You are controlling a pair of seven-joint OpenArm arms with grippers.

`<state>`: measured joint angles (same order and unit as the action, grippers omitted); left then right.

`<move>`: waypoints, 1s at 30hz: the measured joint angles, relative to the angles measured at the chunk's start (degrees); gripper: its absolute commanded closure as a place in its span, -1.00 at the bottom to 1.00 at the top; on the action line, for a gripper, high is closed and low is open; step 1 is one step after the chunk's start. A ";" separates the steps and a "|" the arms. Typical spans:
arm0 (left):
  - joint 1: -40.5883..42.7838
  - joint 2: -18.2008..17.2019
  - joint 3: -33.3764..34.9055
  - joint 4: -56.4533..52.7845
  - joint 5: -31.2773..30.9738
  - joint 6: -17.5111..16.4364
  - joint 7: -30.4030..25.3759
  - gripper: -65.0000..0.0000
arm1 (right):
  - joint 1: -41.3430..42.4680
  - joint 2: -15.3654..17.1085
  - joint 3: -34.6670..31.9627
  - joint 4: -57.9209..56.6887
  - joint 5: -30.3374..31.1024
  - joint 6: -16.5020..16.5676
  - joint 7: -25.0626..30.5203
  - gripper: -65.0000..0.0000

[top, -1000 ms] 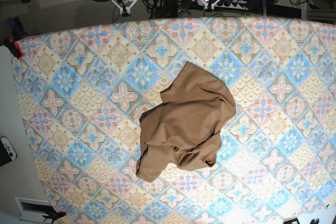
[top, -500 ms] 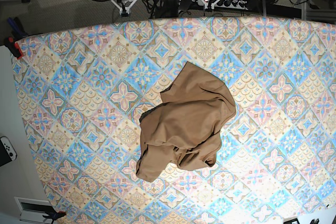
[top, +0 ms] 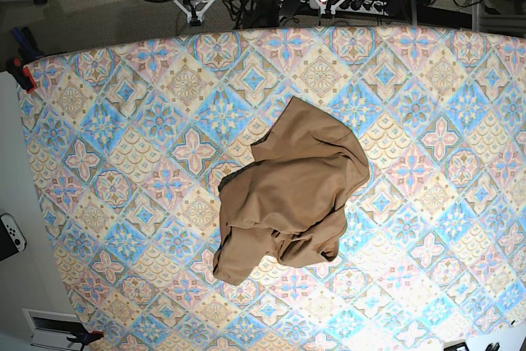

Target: Layout the t-shirt on the table in an organized manner, then fold the t-shirt properly

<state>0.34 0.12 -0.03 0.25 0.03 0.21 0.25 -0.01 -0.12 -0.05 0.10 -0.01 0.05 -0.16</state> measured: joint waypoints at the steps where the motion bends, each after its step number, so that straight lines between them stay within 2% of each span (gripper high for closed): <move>1: 0.00 0.00 0.00 0.00 0.00 0.00 0.00 1.00 | 0.00 0.00 -0.02 0.00 0.02 0.00 0.00 1.00; 7: 0.76 -0.13 0.00 0.02 0.00 0.00 -0.11 1.00 | -0.02 0.15 1.42 0.00 0.02 -0.02 -1.05 1.00; 14: 2.64 -0.96 0.00 0.17 0.00 -0.15 -1.05 1.00 | -0.28 3.15 7.80 -0.11 0.02 0.37 5.73 1.00; 17: 3.48 -2.12 0.00 0.17 0.00 -0.17 -6.80 1.00 | -1.29 4.24 9.27 0.07 0.02 0.39 10.38 1.00; 23: 8.35 -2.89 0.00 0.20 0.00 -0.15 -21.35 1.00 | -7.58 3.85 13.00 0.17 0.00 0.42 21.94 1.00; 30: 15.17 -2.95 0.00 0.11 -0.04 -0.15 -46.60 1.00 | -13.07 4.15 14.62 0.13 0.02 0.39 40.00 1.00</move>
<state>15.51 -2.83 -0.03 0.36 -0.01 0.05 -46.35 -13.08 4.03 14.57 0.23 0.01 0.45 39.83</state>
